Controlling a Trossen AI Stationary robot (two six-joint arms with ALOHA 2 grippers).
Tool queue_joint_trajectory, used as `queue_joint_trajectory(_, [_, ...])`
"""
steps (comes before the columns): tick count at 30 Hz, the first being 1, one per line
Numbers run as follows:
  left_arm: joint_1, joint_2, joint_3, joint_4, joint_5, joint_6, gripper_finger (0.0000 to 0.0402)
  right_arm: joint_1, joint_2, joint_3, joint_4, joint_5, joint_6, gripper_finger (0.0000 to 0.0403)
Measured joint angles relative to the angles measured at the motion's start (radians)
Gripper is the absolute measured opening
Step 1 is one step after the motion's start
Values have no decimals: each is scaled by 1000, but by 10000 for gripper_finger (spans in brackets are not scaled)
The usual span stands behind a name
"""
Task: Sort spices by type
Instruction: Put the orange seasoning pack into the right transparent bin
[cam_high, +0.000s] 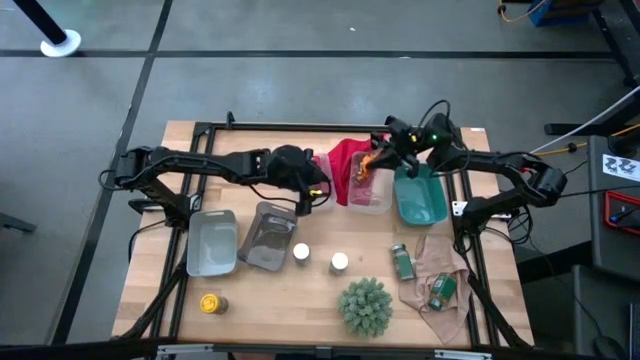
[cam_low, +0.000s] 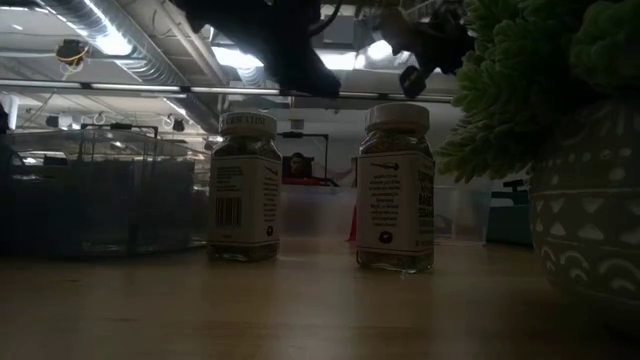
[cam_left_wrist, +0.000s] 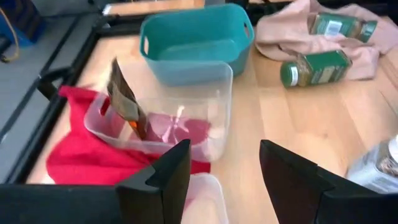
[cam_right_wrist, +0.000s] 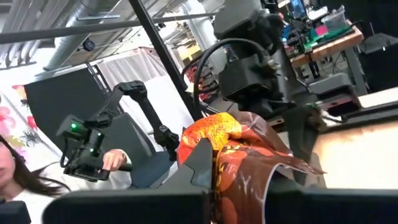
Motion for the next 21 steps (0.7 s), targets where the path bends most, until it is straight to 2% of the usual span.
queue_joint_trajectory(16, [0,0,0,-50,4,8,178,-100,0,1,0,-186,28,21])
queue_joint_trajectory(21, [11,0,0,-49,5,14,178,-143,0,36,-7,-132,-63,20])
